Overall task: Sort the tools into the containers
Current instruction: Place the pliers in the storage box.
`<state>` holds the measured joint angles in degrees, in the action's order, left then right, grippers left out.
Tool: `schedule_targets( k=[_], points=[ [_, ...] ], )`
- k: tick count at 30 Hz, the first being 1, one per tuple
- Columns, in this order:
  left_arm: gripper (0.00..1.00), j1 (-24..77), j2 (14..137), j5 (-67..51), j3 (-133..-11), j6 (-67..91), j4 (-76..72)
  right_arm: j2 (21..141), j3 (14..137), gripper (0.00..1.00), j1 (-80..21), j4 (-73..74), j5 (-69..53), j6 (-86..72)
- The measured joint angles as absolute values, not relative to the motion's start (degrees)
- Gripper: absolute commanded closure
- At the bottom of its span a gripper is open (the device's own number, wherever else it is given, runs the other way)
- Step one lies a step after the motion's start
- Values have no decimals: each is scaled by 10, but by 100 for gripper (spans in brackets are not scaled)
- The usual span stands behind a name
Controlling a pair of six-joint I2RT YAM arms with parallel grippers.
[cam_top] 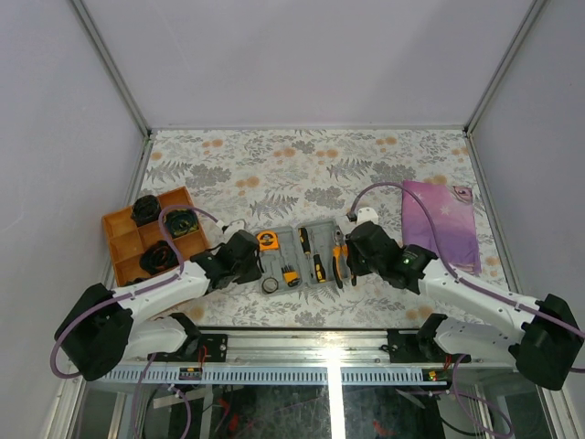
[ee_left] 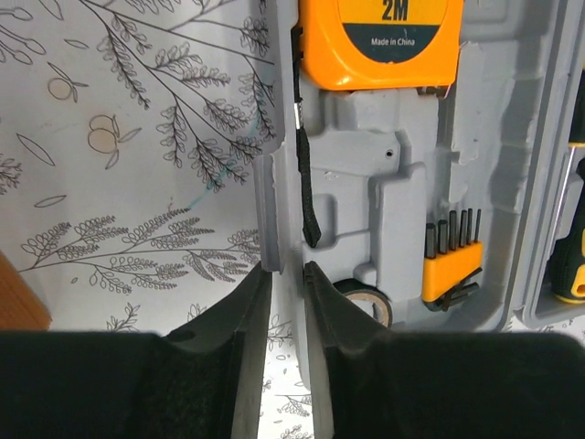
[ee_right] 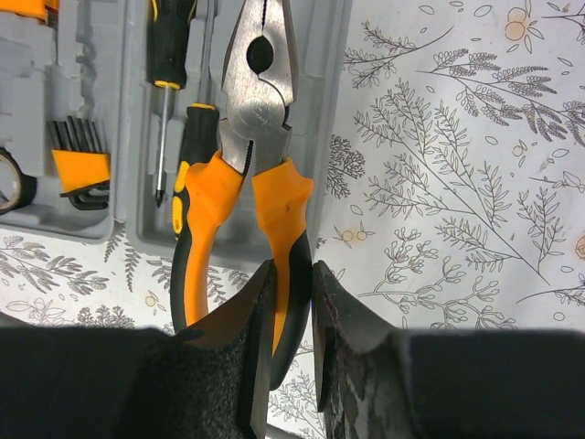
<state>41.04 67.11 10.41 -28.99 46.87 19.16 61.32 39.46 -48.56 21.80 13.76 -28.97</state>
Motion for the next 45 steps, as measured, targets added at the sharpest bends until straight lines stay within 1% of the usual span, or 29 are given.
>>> schedule_targets(
  k=[7, 14, 26, 45],
  points=[
    [84, 385, 674, 91, -290, 459, 184, 643, 395, 100, -470, 218, 119, -274],
    [83, 382, 675, 74, -281, 452, 171, 695, 404, 100, -464, 206, 95, -272],
    [77, 382, 677, 56, -281, 447, 164, 766, 435, 100, -462, 182, 93, -284],
    [75, 382, 677, 53, -276, 442, 162, 857, 479, 99, -457, 173, 98, -280]
  ],
)
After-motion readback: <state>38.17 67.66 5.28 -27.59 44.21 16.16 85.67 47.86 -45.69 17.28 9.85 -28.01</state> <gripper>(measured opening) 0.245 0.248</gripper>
